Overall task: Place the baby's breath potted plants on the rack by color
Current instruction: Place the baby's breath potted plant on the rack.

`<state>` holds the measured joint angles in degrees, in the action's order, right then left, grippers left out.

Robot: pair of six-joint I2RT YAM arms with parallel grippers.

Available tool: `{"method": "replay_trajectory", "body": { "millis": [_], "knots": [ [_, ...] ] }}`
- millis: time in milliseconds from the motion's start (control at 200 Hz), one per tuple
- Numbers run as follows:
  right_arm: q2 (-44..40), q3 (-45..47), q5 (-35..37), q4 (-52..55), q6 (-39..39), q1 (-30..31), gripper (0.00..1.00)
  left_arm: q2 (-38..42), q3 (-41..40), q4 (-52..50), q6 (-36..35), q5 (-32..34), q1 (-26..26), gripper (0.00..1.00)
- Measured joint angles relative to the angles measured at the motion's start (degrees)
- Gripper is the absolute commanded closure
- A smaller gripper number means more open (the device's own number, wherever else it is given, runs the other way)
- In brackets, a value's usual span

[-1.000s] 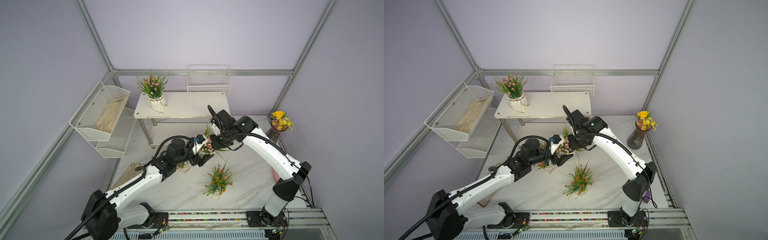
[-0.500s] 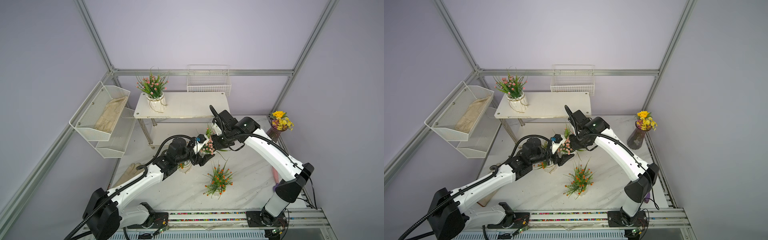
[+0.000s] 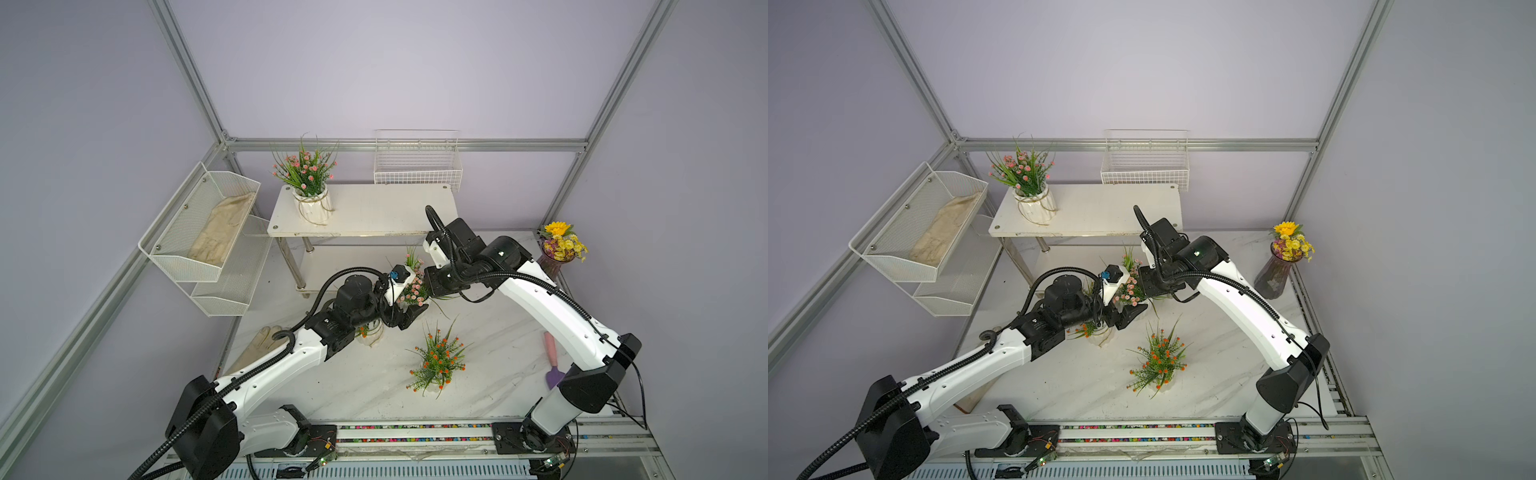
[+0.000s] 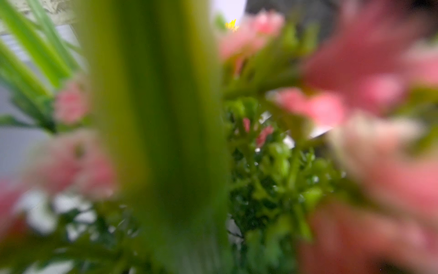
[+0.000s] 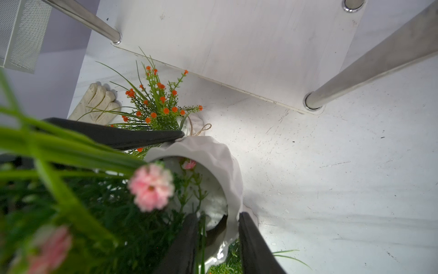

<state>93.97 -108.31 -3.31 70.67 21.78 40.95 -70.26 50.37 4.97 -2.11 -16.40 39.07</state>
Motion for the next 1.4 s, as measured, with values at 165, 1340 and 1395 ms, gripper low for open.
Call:
{"method": "replay_trajectory", "body": {
  "millis": [165, 1340, 1395],
  "knots": [
    [-0.61, -0.09, 0.87, -0.42, 0.22, 0.00, 0.59, 0.28, 0.00, 0.04, 0.04, 1.55, 0.00, 0.82],
    [-10.64, 3.08, 4.83, -0.79, -0.04, -9.40, 0.54, 5.33, 11.10, -10.78, 3.41, 5.60, 0.00, 0.97],
    [-10.73, 3.85, 4.70, -0.92, -0.07, -9.66, 0.54, 5.33, 12.52, -11.02, 3.41, 6.21, 0.00, 0.98]
  ]
}}
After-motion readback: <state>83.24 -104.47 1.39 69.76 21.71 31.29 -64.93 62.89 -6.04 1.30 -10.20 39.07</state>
